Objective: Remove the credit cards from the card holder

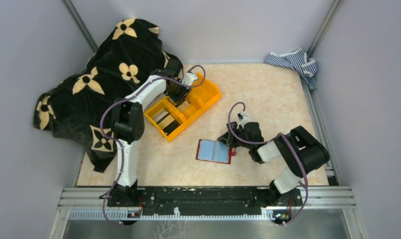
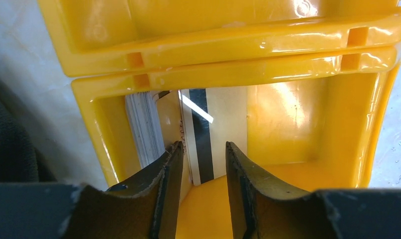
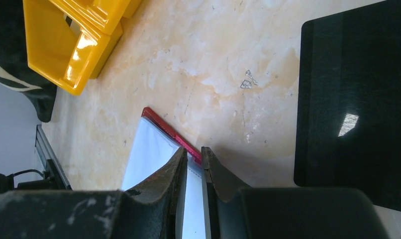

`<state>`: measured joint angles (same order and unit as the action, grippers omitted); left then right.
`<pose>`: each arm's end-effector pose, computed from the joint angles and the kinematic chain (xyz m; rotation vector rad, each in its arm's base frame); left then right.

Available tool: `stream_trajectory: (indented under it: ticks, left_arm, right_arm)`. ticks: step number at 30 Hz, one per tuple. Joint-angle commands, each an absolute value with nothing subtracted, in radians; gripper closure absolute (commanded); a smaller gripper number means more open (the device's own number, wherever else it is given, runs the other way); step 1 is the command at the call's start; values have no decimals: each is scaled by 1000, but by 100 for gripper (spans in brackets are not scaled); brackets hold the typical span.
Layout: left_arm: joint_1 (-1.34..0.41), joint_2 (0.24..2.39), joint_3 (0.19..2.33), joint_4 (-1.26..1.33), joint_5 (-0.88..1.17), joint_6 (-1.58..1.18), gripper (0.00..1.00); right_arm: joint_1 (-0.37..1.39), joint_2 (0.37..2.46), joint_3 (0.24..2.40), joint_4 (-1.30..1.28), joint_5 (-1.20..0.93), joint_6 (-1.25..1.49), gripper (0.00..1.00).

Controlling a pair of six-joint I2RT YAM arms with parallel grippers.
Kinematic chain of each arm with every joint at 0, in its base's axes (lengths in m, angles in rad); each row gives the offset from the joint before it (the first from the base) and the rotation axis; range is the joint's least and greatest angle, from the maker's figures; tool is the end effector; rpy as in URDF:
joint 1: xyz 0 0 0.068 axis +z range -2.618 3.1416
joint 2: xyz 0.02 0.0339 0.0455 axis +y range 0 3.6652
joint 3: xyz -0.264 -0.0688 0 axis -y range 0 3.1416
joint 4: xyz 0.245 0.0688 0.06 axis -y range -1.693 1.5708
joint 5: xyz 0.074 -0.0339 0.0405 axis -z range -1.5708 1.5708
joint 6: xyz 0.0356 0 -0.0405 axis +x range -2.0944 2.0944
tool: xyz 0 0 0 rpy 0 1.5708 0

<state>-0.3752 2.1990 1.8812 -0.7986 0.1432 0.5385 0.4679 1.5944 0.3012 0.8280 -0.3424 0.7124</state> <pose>0.4397 -0.1786 0.2094 1.2194 2.3804 -0.1407 0.2152 0.1221 0.1100 0.0349 2.1852 1.0583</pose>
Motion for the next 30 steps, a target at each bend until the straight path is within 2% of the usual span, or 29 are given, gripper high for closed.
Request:
stream_trajectory:
  ticks: [1, 10, 11, 14, 15, 21, 22, 24, 30]
  left_arm:
    - [-366, 2083, 1852, -702, 127, 524, 56]
    - [-385, 1908, 1778, -573, 168, 468, 54]
    - [-387, 1878, 1751, -528, 172, 442, 52]
    - [-397, 1793, 1661, -380, 134, 296, 18]
    - [-400, 1767, 1635, -343, 131, 246, 15]
    - [-405, 1583, 1362, -91, 118, -27, 10]
    - [-407, 1540, 1299, -20, 101, -55, 4]
    - [-411, 1458, 1199, 57, 103, -101, 0]
    - [-453, 1357, 1106, 31, 156, -273, 1]
  right_arm:
    - [455, 1609, 313, 913, -367, 719, 83]
    - [455, 1616, 320, 957, -403, 739, 81]
    - [455, 1606, 325, 938, -401, 735, 80]
    - [456, 1547, 351, 840, -383, 681, 77]
    - [457, 1508, 368, 791, -362, 653, 76]
    - [457, 1329, 468, 494, -253, 479, 72]
    - [457, 1304, 482, 456, -242, 461, 72]
    - [459, 1257, 499, 399, -222, 437, 71]
    - [462, 1183, 511, 324, -191, 420, 71]
